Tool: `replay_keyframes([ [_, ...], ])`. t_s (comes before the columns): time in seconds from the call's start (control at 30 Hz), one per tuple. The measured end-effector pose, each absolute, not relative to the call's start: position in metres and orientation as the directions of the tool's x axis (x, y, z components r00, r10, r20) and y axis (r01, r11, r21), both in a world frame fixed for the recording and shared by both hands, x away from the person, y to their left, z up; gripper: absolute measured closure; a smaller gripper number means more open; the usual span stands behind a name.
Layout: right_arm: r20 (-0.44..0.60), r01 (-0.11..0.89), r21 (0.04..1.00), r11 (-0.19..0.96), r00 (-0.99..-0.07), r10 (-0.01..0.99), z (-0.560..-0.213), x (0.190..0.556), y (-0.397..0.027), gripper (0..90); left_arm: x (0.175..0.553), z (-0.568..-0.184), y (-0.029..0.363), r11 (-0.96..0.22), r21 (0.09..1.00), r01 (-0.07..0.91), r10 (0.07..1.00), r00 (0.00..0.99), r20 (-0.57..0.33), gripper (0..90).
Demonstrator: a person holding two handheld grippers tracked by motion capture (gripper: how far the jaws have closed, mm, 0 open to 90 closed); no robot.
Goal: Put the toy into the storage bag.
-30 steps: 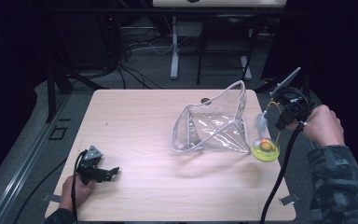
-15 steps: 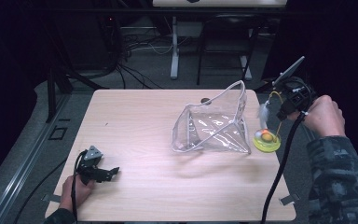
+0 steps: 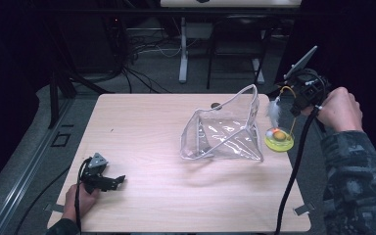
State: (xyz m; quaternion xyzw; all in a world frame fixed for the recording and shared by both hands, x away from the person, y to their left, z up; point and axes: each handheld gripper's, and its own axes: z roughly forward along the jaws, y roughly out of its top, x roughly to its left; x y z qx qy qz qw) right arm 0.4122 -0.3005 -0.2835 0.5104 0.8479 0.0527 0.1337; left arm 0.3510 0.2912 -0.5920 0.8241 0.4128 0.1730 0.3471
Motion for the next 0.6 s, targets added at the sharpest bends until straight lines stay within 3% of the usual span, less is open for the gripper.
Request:
replay_keyframes([
  [0.6, -0.225, 0.833, 0.273, 0.481, -0.432, 0.874, -0.251, 0.417, -0.290, 87.0, 0.351, -0.592, 0.291, -0.422, 0.714, 0.558, 0.798, 0.602, 0.002, 2.0],
])
